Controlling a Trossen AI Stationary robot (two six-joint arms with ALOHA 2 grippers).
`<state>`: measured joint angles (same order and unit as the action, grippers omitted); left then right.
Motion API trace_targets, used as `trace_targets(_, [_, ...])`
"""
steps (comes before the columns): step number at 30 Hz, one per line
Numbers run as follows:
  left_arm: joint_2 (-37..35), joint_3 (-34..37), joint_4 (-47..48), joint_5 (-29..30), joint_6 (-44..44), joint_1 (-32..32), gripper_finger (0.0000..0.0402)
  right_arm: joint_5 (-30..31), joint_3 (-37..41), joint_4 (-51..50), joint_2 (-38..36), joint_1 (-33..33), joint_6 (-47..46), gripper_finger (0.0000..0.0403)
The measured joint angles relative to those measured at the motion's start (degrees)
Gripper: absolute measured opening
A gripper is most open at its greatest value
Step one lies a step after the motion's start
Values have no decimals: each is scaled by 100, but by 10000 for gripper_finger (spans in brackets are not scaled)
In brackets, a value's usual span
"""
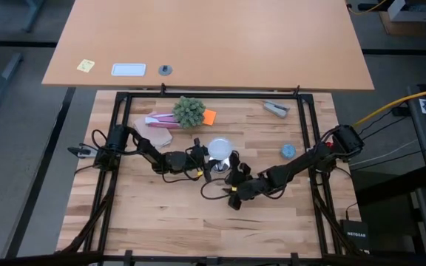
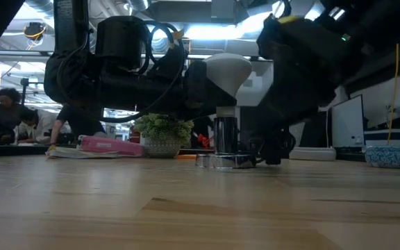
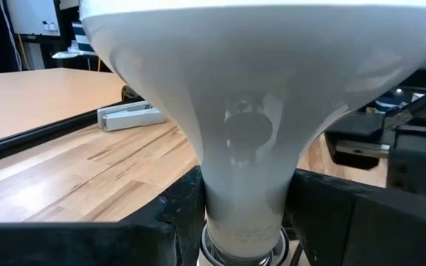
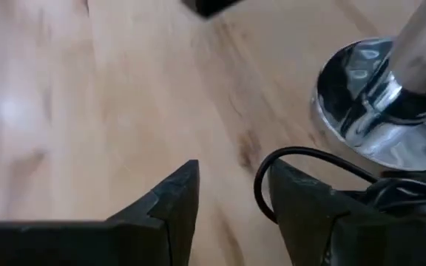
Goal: Screw lightbulb
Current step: Remove the lightbulb from the lamp
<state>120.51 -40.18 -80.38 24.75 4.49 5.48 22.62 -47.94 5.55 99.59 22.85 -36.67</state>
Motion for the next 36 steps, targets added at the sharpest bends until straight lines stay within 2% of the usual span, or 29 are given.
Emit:
trace_targets(3, [0,0,0,4,0,0,153,287,-4,-438,0,1,278,166])
trace_targets(5, [0,0,2,9,0,0,153,391,4,-599,0,-46,-140,166])
trace_targets(7, [0,0,4,9,-2,0,153,159,2,-507,0,-50,-389,166])
trace_targets(10, [-2,0,4,9,-4,0,153,-101,-7,-774,0,-24,-111,166])
trace_targets(13, [-2,0,4,11,-4,0,153,365,-4,-1387,0,10,-345,166])
trace_targets(16, [-2,0,7,11,-21,8,153,452,2,-1170,0,-7,-787,166])
trace_targets(19, [-2,0,9,9,-42,6,153,278,-7,-836,0,129,-197,166])
trace_targets(24, [-2,0,5,9,-42,8,153,1530,-5,-812,0,273,-165,166])
trace_targets(28, [-2,0,7,8,-44,11,153,1691,-59,-815,0,430,684,166])
trace_targets(32, [-2,0,9,8,-44,11,153,2383,-66,-1048,1,534,805,166])
trace_targets(34, [-2,0,9,7,-42,11,153,2367,-97,-995,2,518,811,166])
trace_targets(36, [-2,0,9,7,-44,11,153,2078,-169,-1005,2,523,853,166])
